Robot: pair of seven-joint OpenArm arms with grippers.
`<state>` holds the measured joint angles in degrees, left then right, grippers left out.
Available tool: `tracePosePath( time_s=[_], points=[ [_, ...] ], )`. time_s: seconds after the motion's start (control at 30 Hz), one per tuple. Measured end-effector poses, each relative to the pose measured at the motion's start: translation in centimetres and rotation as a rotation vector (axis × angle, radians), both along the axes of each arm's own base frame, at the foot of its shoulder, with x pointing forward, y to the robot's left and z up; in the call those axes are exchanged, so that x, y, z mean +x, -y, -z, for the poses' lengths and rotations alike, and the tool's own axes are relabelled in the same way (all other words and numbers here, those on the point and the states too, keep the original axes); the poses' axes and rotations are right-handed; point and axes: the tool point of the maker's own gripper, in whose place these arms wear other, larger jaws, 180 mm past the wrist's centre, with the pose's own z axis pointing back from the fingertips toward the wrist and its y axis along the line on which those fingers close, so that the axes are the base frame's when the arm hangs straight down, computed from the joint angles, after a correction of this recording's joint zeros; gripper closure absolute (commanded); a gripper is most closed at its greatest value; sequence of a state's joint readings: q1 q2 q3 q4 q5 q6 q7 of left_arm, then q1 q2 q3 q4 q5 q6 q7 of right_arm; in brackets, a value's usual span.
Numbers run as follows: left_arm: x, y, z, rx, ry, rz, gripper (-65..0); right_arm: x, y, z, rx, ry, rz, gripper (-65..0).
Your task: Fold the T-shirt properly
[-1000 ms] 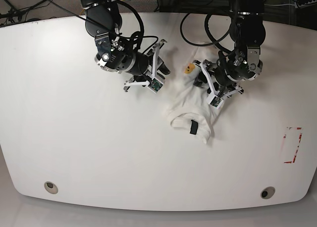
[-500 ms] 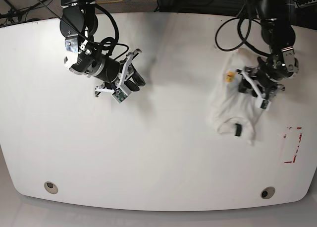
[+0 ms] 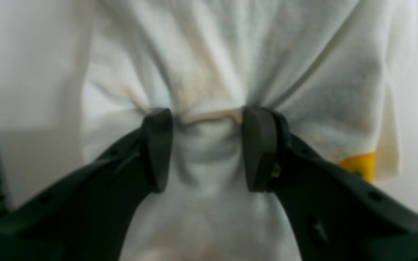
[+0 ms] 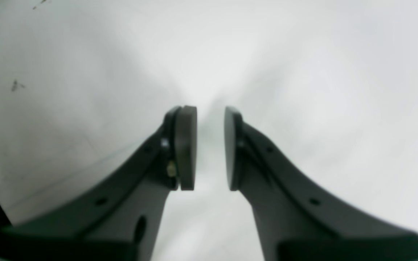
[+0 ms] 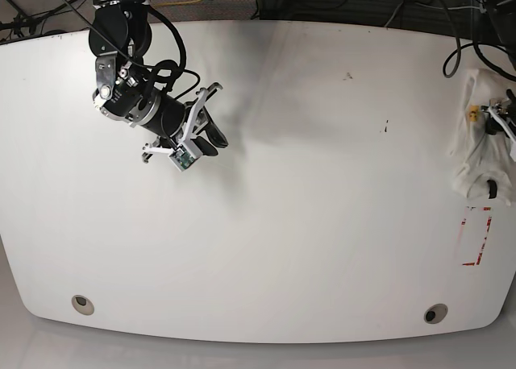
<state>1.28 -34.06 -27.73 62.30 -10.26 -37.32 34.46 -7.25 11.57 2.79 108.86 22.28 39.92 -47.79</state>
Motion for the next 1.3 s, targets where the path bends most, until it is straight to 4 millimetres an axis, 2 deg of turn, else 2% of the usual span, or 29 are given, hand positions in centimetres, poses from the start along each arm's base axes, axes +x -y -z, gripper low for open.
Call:
tracePosePath(
  time_s=[0.1,0.2,0.33,0.43,0.57,0.67,0.8,0.83,0.9,0.97,1.1,1.23,1.3],
  points=[
    [-0.6,-2.0,-1.4,0.017,0.022,-0.016,-29.3,0.0,0.0,-0.1,0.000,0.002,0.000,-12.2],
    [0.6,-2.7,-3.5,0.047,0.086,-0.025,-29.2,0.0,0.0,0.0,0.000,0.001,0.000,-12.2],
    [3.8,-1.1,-7.4,0.088,0.209,0.042,-28.9,0.0,0.1,0.1,-0.009,0.003,0.001,-12.2],
    [5.4,2.1,-8.6,0.100,0.280,0.106,-29.0,0.4,1.3,0.9,-0.105,0.013,0.020,-12.2],
    [6.0,5.8,-7.6,0.125,0.312,0.076,-29.2,1.1,2.9,1.4,-0.220,0.063,0.050,-12.2],
    [6.7,8.0,-7.4,0.108,0.410,0.010,-29.3,1.5,3.1,1.3,-0.193,0.132,0.061,-12.2],
    [6.8,11.4,-6.5,0.039,0.552,-0.027,-29.3,2.0,5.4,1.6,-0.120,0.195,0.143,-12.2],
    [6.4,12.8,-6.0,0.017,0.588,-0.014,-29.3,2.0,6.4,2.0,-0.097,0.199,0.178,-12.2],
    [5.8,14.1,-5.4,0.003,0.630,-0.019,-29.3,2.0,7.6,2.4,-0.050,0.214,0.217,-12.2],
    [4.9,15.8,-3.4,0.001,0.614,-0.027,-29.3,1.9,9.8,3.8,-0.029,0.201,0.283,-12.2],
    [3.9,18.8,-2.9,-0.021,0.679,-0.028,-29.3,1.0,12.3,4.7,0.014,0.210,0.369,-12.2],
    [0.4,22.3,-1.0,-0.064,0.619,-0.001,-29.2,-2.0,14.5,6.7,0.005,0.150,0.436,-12.2],
    [-1.4,24.0,-0.8,-0.083,0.591,0.017,-29.0,-3.7,15.3,7.6,-0.012,0.112,0.465,-12.2]
  ],
)
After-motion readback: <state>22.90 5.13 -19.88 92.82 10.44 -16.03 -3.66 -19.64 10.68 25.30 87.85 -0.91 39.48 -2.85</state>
